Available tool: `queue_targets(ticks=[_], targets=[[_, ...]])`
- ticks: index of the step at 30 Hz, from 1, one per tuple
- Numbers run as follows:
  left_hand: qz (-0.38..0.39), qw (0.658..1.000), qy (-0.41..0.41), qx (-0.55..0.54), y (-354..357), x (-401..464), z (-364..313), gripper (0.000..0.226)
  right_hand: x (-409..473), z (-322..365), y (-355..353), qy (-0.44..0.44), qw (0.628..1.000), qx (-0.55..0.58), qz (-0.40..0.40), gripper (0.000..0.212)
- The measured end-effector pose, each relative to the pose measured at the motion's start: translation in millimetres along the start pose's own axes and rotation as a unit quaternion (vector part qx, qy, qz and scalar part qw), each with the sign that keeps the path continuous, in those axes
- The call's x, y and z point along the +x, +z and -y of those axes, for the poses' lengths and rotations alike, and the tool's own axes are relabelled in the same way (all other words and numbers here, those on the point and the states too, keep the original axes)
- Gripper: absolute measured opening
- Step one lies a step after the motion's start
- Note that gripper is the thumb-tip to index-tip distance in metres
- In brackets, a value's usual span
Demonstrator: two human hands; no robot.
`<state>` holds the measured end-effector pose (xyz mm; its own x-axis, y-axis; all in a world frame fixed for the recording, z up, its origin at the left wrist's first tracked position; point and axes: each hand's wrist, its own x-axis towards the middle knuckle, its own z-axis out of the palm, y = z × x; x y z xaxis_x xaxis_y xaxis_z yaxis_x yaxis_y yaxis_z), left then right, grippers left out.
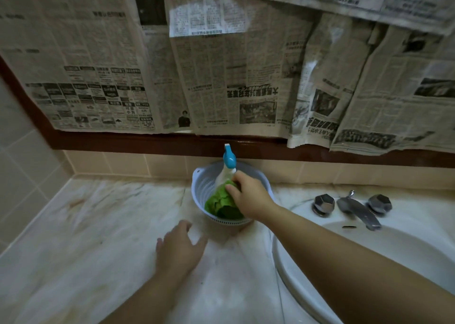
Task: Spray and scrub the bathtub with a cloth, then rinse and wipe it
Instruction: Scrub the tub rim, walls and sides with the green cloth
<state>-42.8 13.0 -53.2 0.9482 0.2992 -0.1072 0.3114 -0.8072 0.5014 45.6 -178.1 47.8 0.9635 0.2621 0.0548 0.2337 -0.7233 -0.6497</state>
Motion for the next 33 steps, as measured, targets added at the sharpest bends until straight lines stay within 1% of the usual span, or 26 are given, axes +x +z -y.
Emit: queue_targets(ticks=[1,2,3,5,7,8,10,12,13,15,18,20,22,24,25,26,27,29,30,33], targets=[[-0.029,0.998,0.019,-0.056,-10,3,-11,0.053,-2,5,-4,-0.002,1.000,0.009,0.001,0.011],[-0.036,0.993,0.042,-0.108,-20,6,-23,0.048,-3,12,-9,-0.004,1.000,0.020,0.001,0.011],[-0.027,0.986,0.068,-0.149,-31,7,-36,0.045,-5,18,-13,-0.006,0.999,0.032,0.000,0.012],[-0.001,0.974,0.123,-0.191,-51,6,-59,0.039,-8,32,-21,-0.013,0.999,0.050,-0.006,0.012],[0.000,0.967,0.157,-0.200,-65,7,-74,0.031,-11,46,-31,-0.024,0.998,0.062,-0.007,0.012],[-0.017,0.966,0.164,-0.199,-71,9,-78,0.026,-11,53,-35,-0.028,0.997,0.069,-0.005,0.012],[-0.048,0.964,0.169,-0.201,-82,11,-81,0.017,-11,61,-45,-0.035,0.996,0.080,-0.003,0.012],[-0.050,0.959,0.169,-0.223,-96,12,-80,0.005,-11,66,-53,-0.047,0.995,0.083,-0.011,0.015],[-0.048,0.956,0.172,-0.233,-105,11,-80,0.005,-11,68,-56,-0.054,0.995,0.085,-0.015,0.018],[-0.054,0.951,0.182,-0.245,-125,6,-81,0.011,-14,73,-63,-0.066,0.993,0.096,-0.015,0.025],[-0.089,0.946,0.197,-0.242,-158,-2,-82,0.013,-18,84,-68,-0.073,0.991,0.113,-0.002,0.033],[-0.108,0.945,0.202,-0.234,-177,-8,-83,0.012,-19,95,-69,-0.094,0.988,0.121,-0.011,0.040],[-0.130,0.943,0.205,-0.228,-195,-15,-84,0.005,-21,109,-71,-0.125,0.982,0.143,-0.015,0.051],[-0.148,0.943,0.203,-0.219,-213,-24,-86,0.003,-25,126,-75,-0.161,0.974,0.160,0.019,0.062],[-0.156,0.944,0.201,-0.209,-223,-29,-88,0.004,-27,134,-76,-0.182,0.969,0.160,0.041,0.063],[-0.162,0.945,0.201,-0.199,-232,-33,-89,0.005,-27,142,-78,-0.205,0.966,0.146,0.050,0.056],[-0.167,0.947,0.202,-0.187,-240,-37,-89,0.006,-27,148,-78,-0.224,0.966,0.123,0.045,0.043],[-0.175,0.949,0.202,-0.167,-255,-46,-86,0.005,-27,160,-81,-0.245,0.967,0.072,0.003,0.015],[-0.181,0.949,0.199,-0.163,-262,-50,-83,0.006,-27,165,-83,-0.253,0.966,0.050,-0.008,0.009],[-0.205,0.953,0.174,-0.137,-279,-65,-78,0.013,-24,174,-89,-0.299,0.954,-0.027,-0.025,0.022]])
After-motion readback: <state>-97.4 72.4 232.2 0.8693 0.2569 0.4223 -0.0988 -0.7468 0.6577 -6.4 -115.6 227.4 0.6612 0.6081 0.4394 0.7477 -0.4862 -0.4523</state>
